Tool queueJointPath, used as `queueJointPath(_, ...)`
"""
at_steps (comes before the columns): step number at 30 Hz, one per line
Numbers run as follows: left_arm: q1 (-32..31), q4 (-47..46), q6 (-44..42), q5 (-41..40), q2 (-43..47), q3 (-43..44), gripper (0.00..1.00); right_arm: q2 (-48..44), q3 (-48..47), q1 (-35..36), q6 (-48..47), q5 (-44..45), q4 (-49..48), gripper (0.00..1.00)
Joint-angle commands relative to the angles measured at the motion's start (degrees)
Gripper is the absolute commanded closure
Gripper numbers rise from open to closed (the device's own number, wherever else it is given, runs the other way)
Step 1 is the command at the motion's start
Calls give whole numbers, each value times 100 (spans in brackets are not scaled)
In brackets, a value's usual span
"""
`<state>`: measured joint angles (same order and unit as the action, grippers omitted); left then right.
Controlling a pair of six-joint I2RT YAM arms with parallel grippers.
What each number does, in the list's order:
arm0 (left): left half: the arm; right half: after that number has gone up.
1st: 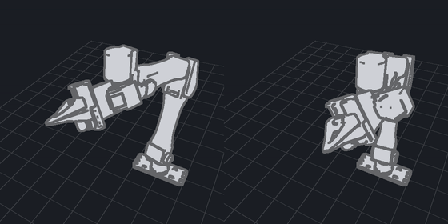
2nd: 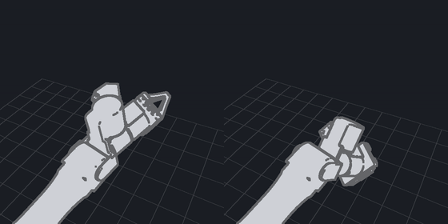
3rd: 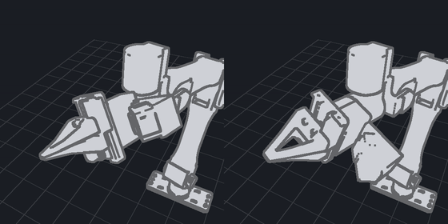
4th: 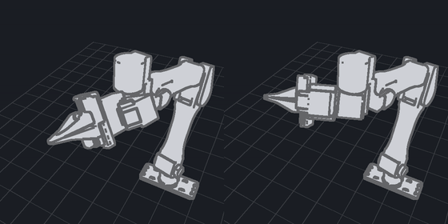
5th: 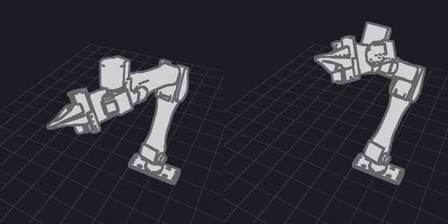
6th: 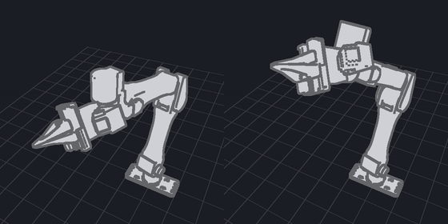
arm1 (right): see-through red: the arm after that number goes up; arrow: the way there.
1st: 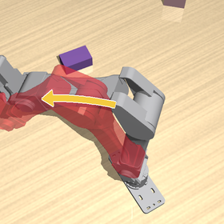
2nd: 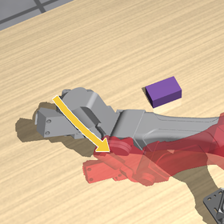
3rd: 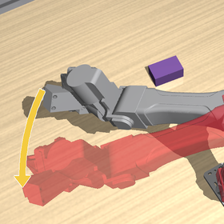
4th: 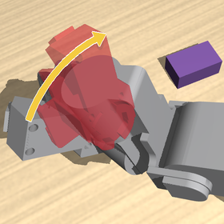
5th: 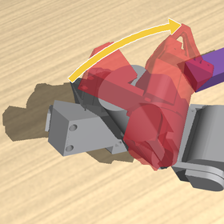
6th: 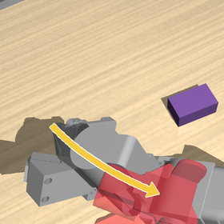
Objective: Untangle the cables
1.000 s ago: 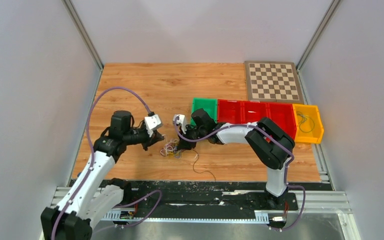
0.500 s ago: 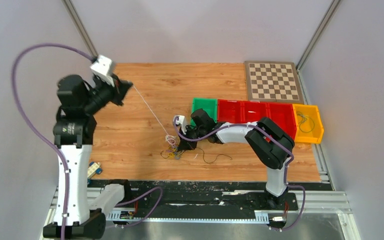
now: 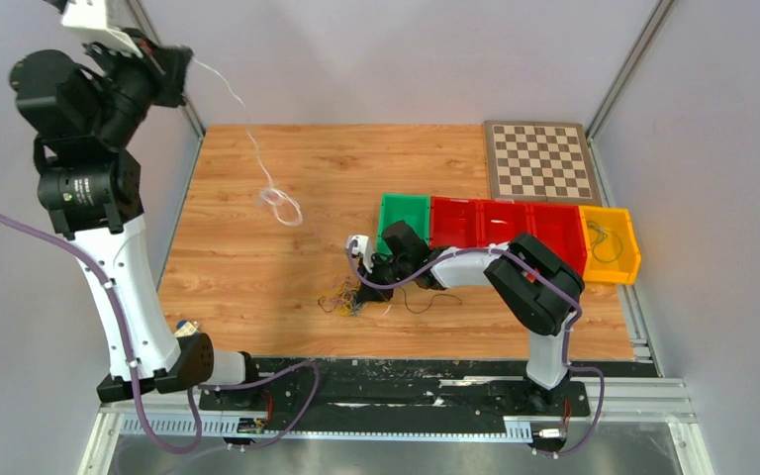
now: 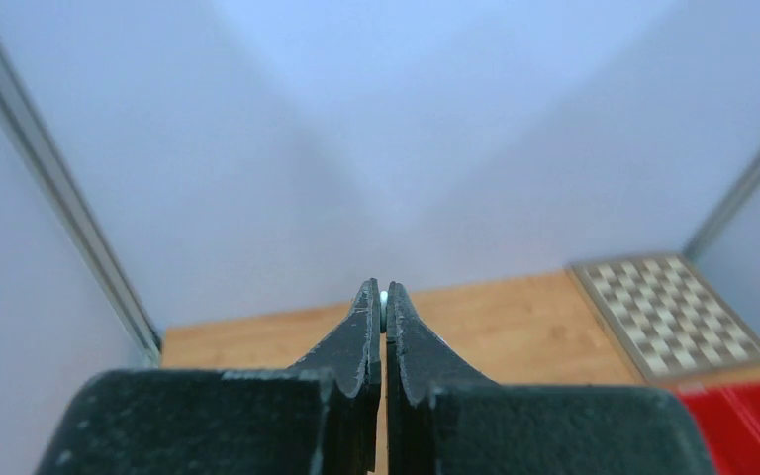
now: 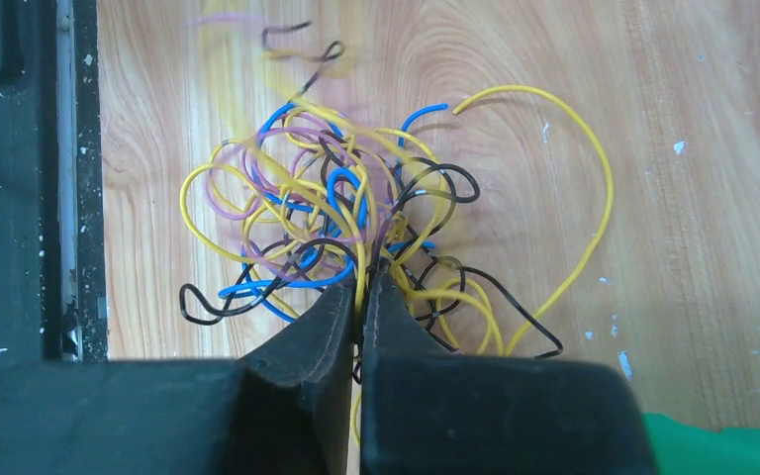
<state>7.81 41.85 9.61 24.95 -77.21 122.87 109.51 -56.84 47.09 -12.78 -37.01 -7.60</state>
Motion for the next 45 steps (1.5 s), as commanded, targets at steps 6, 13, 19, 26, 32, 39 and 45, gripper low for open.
queueJointPath(6,290,-870,494,-146,56,390,100,-232,460,16,-154,175,738,100)
queueJointPath(13,291,-1107,312,495,778,-1482,100,-740,-295,7,192,-410,1340,57)
queueJointPath(19,290,-862,539,1616,1044,-2405,100,-1382,-925,-112,336,-591,1521,15)
queueJointPath(26,290,-757,33,863,1053,-4660,100,-1298,-1124,-324,462,-374,1577,15)
queueJointPath(32,385,-525,-571,-333,404,-5216,100,-1037,-1285,-540,610,-318,1577,20)
queueJointPath(39,882,86,-1671,-1187,-207,-5384,51,-628,-1769,-576,825,-165,1559,34)
queueJointPath(45,881,242,-1814,174,-426,-5236,9,329,-2625,-554,1163,55,1510,45)
